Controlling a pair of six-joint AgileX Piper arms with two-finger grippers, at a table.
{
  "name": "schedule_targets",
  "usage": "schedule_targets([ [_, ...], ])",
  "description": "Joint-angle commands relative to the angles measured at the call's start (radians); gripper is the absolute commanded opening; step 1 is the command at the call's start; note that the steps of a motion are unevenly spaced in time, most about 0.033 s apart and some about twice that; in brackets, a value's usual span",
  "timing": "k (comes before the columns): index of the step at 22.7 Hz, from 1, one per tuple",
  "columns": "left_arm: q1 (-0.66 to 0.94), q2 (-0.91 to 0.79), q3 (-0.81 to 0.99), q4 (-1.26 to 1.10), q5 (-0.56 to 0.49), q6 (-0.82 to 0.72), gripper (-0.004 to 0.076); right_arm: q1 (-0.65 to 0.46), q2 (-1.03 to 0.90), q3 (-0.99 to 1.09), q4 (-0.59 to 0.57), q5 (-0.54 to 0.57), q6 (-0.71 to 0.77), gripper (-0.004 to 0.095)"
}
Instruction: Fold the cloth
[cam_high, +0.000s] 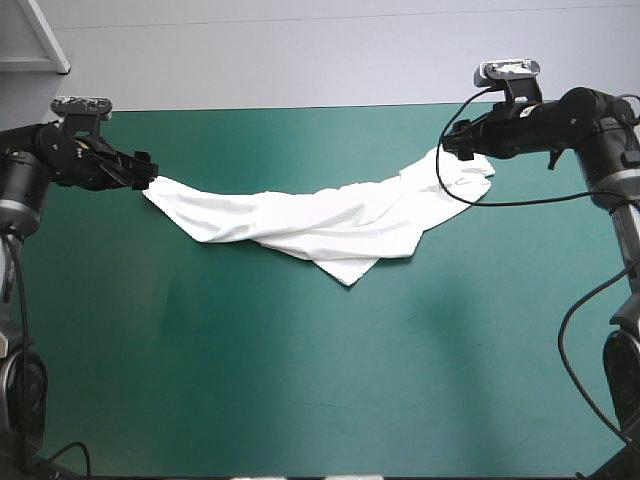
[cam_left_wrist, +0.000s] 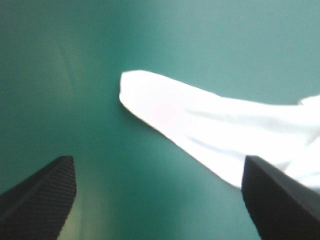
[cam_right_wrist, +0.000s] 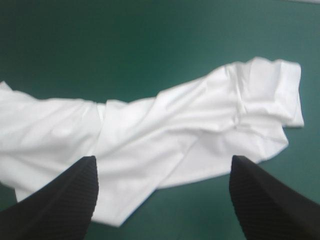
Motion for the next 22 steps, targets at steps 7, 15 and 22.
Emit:
schedule_targets([
  [7, -0.001, -0.154, 0.041, -0.172, 0.248, 0.021, 0.0625, 0.000, -0.168, 0.129, -0.097, 0.182, 0.072, 0.0672],
  [15, -0.130, -0.038, 0.112, 0.028, -0.114, -0.073, 0.0610, 0.000, -0.181, 0.148, -0.089, 0.182, 0.080, 0.0670],
  [22, -0.086, 0.117, 0.112, 0.148, -0.425, -0.249, 0.0610, 0.000, -0.181, 0.148, -0.138, 0.182, 0.095, 0.0669],
])
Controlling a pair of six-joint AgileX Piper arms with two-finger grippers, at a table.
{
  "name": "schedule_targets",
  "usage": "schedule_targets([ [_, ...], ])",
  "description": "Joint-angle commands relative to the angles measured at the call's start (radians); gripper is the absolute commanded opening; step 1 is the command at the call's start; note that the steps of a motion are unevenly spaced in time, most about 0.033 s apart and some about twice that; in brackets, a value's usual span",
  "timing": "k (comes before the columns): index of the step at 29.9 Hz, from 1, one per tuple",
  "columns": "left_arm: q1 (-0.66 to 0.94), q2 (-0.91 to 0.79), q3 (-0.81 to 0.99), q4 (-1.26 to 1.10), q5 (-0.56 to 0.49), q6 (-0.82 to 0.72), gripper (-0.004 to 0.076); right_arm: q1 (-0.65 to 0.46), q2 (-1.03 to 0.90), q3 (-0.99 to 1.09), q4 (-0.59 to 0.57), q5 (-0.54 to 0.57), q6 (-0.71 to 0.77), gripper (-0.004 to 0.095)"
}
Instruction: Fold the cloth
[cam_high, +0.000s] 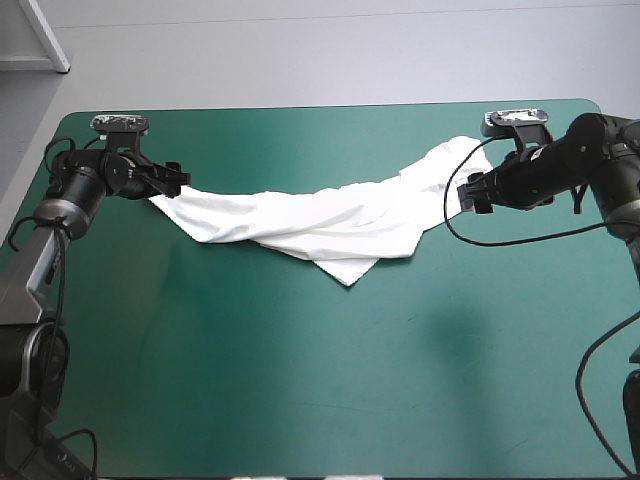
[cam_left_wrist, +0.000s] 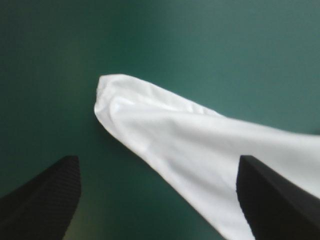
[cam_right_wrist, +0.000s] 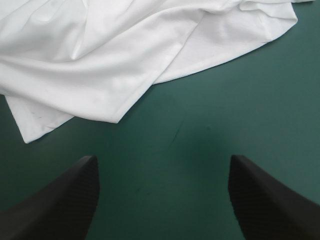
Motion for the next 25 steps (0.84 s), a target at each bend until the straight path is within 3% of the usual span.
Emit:
schedule_targets([
  [1, 0.024, 0.028, -0.023, 0.000, -0.136, -0.040, 0.0610, 0.000, -0.046, -0.022, -0.029, -0.035, 0.015, 0.0668],
  [7, 0.042, 0.218, -0.071, -0.021, -0.166, -0.031, 0.0607, 0.000, -0.046, -0.022, -0.068, -0.040, 0.028, 0.0668],
  [11, 0.042, 0.318, -0.125, -0.021, -0.163, -0.030, 0.0559, 0.000, -0.046, -0.022, -0.071, -0.058, 0.039, 0.0643],
  [15, 0.042, 0.346, -0.154, -0.040, -0.128, -0.015, 0.0382, 0.000, -0.044, -0.022, -0.099, -0.123, 0.071, 0.0629],
  [20, 0.040, 0.342, -0.154, -0.074, -0.094, 0.078, 0.0046, 0.000, 0.000, -0.022, -0.106, -0.208, 0.076, 0.0626],
  [25, 0.040, 0.321, -0.154, -0.063, -0.039, 0.112, 0.0021, 0.000, 0.101, -0.022, -0.106, -0.295, 0.074, 0.0626],
])
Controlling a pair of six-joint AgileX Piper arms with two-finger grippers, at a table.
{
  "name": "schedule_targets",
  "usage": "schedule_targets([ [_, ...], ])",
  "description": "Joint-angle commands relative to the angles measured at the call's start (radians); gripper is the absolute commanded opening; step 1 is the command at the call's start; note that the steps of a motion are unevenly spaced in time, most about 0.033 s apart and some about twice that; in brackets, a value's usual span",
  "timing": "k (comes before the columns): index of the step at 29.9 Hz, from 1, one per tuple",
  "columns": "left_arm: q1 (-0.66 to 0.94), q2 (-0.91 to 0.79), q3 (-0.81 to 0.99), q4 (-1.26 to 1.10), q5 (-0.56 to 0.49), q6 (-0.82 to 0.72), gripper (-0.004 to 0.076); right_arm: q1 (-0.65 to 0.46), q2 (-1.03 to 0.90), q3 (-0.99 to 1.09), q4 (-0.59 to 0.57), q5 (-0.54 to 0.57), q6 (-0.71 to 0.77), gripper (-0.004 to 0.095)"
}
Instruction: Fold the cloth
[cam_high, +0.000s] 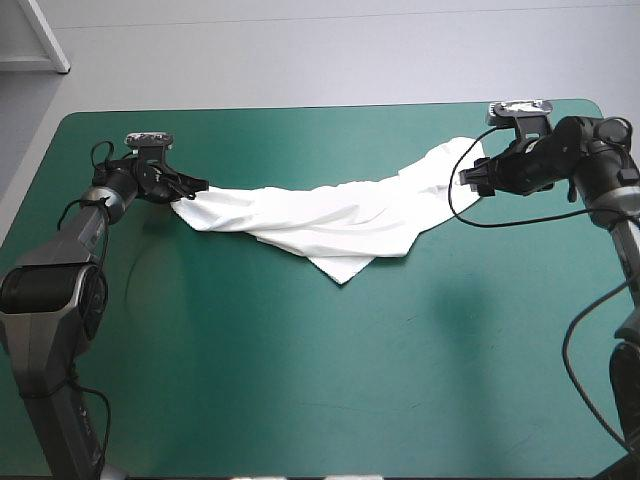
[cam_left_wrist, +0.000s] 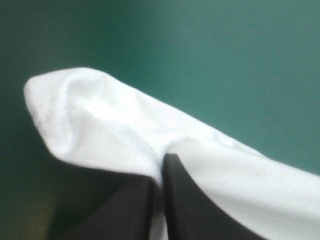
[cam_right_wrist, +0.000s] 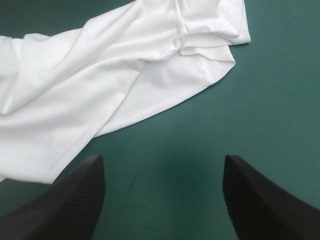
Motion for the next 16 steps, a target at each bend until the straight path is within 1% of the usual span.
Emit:
schedule_targets([
  [1, 0.010, -0.050, -0.007, 0.049, 0.105, 0.021, 0.0021, 0.000, 0.037, -0.022, -0.002, -0.113, -0.004, 0.0620],
  [3, 0.010, -0.073, -0.007, 0.049, 0.112, 0.021, 0.0021, 0.000, 0.093, -0.022, -0.008, -0.163, -0.005, 0.0601],
  [7, 0.010, -0.126, -0.007, 0.045, 0.122, 0.021, 0.0021, -0.002, 0.188, -0.048, -0.008, -0.222, -0.005, 0.0579],
  [10, 0.010, -0.152, -0.007, 0.045, 0.139, 0.020, 0.0021, -0.006, 0.261, -0.088, -0.025, -0.230, -0.005, 0.0580],
  [16, 0.010, -0.157, -0.007, 0.045, 0.212, 0.020, 0.0021, -0.006, 0.385, -0.194, -0.047, -0.230, -0.003, 0.0576],
])
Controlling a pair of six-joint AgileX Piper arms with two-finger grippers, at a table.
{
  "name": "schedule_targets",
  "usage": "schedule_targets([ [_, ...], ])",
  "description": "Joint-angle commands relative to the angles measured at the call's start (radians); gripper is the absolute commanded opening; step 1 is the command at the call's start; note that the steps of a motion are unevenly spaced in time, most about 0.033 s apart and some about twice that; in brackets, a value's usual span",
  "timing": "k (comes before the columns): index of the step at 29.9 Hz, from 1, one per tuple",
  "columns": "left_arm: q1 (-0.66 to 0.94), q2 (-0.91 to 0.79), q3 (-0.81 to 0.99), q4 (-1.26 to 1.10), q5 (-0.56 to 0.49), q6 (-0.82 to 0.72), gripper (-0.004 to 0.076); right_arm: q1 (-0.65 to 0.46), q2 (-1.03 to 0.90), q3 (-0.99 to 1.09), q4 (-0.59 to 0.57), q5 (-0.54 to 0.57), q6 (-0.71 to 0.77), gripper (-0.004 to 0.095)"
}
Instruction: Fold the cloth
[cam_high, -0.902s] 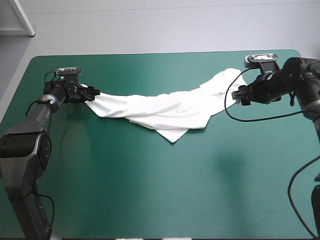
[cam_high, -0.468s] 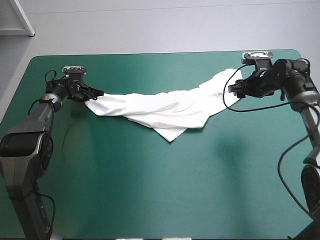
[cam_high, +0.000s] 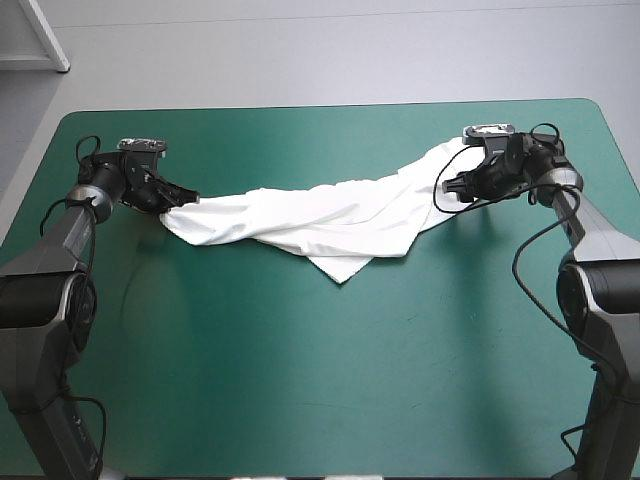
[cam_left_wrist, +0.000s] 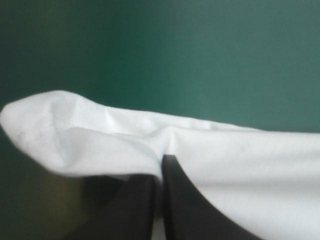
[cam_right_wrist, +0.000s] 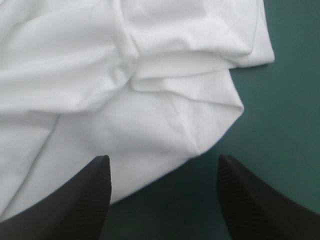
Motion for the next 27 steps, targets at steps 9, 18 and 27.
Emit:
schedule_targets([
  [9, 0.003, -0.079, -0.024, -0.007, 0.037, 0.009, 0.0019, -0.004, 0.094, -0.114, -0.011, -0.020, 0.015, 0.0437],
  [18, 0.003, -0.116, -0.026, -0.014, 0.050, 0.007, 0.0019, -0.004, 0.070, -0.116, 0.135, -0.014, -0.039, -0.0015],
  [27, 0.003, -0.266, -0.119, -0.010, 0.063, 0.007, 0.0019, -0.004, -0.161, -0.170, 0.124, -0.002, -0.028, -0.0017],
])
